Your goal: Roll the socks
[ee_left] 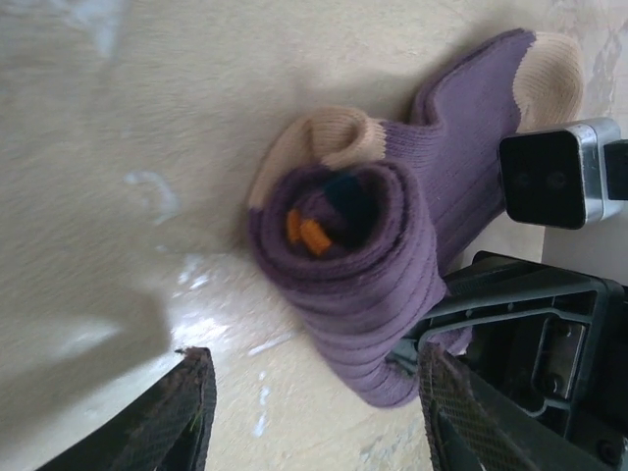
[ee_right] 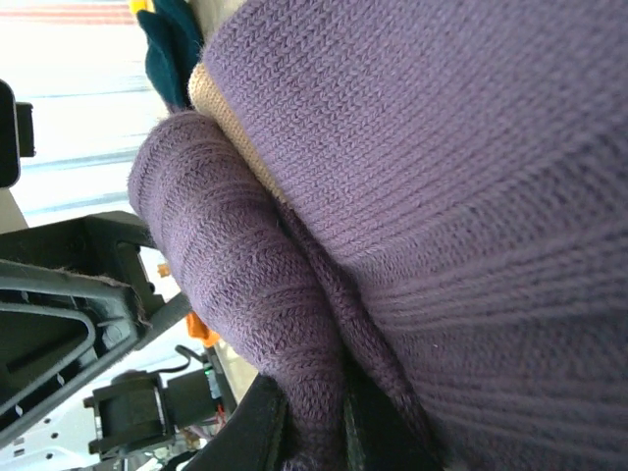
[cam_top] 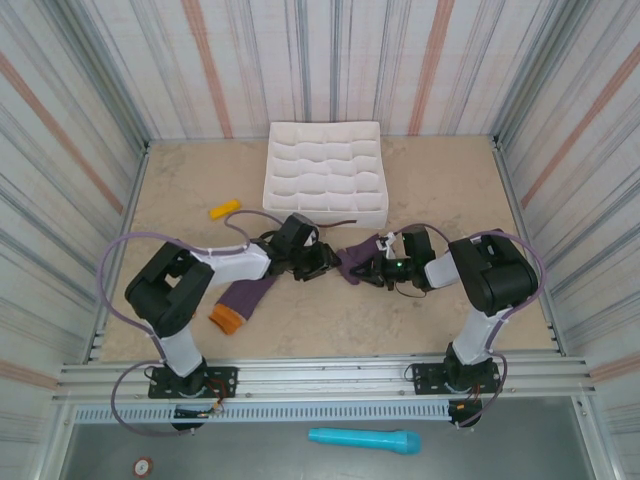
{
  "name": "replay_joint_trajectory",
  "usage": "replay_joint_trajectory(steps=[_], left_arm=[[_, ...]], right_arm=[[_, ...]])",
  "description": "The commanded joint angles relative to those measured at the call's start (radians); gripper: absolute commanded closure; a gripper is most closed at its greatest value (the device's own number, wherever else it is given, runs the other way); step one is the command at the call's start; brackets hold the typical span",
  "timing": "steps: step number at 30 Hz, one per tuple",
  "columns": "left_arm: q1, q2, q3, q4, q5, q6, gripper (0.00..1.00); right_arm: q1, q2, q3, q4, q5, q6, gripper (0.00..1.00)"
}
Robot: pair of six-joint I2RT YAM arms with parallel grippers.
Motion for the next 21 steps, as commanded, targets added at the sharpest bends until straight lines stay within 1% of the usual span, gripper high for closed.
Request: replay_joint_trajectory(steps=[1,16,20,21], left_arm=[[-0.014,0.038,0.037,0.020,-0.030,0.020,0.43],[-0.036,0.133,0.067,0.064,-0.079,-0.025,0.51],[-0.040,0.154,0.083,0.058,-0.088,-0.033,0.59],[-0.040,0.157,0.087,0.056,-0.091,-0.036,0.62]], right_arm=[[-0.015,0.069,-0.062,-0.258,0.164,0.045,1.00],[-0.042,0.070,-0.097,-0.175,0.141,0.064,1.00],[-0.045,0.051,-0.102,-0.158,0.132,0.070,1.00],[-0.045,0.042,-0.102,-0.156,0.131,0.068,0.96]])
